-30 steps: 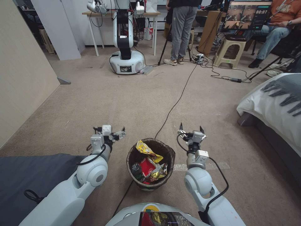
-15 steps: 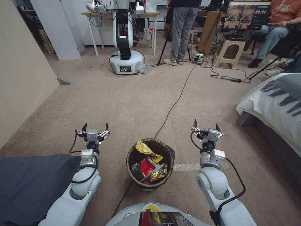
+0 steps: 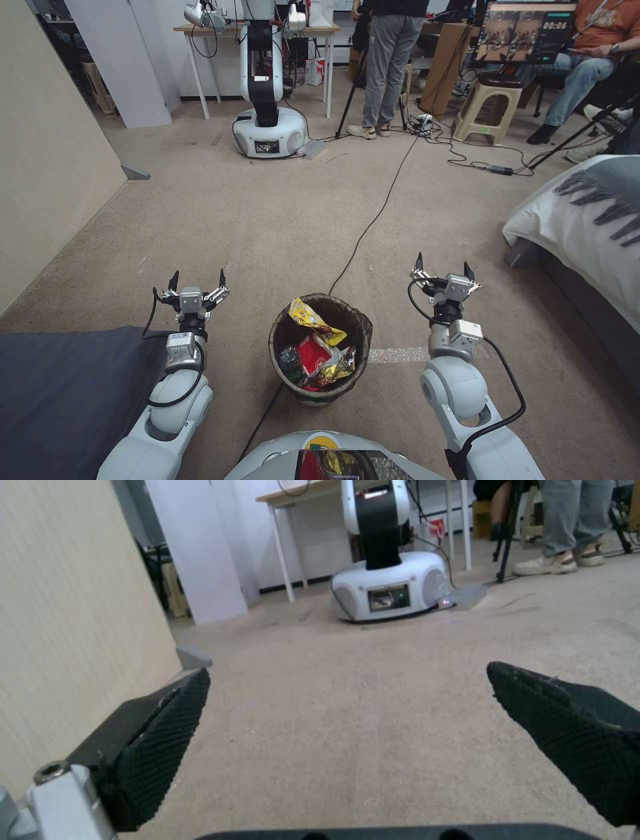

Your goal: Pick up the trash bin, then pick up the garbage from the floor and place it into the trash bin.

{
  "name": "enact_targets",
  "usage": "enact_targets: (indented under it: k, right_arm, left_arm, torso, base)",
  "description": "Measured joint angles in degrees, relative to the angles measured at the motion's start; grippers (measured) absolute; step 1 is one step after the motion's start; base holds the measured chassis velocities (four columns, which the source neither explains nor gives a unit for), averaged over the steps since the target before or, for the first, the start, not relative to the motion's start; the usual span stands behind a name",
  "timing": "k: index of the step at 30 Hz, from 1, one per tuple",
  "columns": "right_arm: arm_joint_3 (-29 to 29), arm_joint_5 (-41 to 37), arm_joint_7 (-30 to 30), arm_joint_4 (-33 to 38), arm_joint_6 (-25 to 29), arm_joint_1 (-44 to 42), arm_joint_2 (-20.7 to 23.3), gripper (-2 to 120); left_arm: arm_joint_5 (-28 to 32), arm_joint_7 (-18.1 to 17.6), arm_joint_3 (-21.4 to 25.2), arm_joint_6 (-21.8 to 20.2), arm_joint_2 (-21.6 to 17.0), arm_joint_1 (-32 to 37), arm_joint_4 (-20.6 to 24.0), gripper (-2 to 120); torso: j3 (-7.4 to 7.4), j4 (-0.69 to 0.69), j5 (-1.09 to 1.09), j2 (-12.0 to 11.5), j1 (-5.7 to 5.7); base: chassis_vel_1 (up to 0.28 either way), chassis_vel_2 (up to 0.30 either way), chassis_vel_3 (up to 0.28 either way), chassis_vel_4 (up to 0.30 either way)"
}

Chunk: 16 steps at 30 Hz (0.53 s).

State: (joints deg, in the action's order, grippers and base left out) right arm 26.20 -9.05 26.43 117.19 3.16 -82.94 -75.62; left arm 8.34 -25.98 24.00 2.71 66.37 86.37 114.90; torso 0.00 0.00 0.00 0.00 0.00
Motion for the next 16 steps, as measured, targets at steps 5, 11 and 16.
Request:
enact_targets:
  k: [5,11,16]
  right_arm:
    - [0.0,0.04,0.03,-0.05,-0.05,0.0,-0.02,100]
    - [-0.01,0.05,0.05,-0.08,-0.09,0.02,-0.02,100]
    - [-0.02,0.04,0.07,-0.09,-0.1,0.03,-0.01,100]
  left_arm:
    - [0.1,-0.08,0.0,-0.26,-0.02,-0.02,0.09,100]
    - [0.27,-0.17,-0.07,-0.42,-0.07,-0.08,0.15,100]
    - [0.34,-0.2,-0.09,-0.46,-0.08,-0.1,0.17,100]
  torso:
    - [0.0,0.0,0.0,0.0,0.0]
    - [0.0,0.0,0.0,0.0,0.0]
    - [0.0,0.0,0.0,0.0,0.0]
  base:
    - [0.0,0.0,0.0,0.0]
    - [0.0,0.0,0.0,0.0]
    - [0.0,0.0,0.0,0.0]
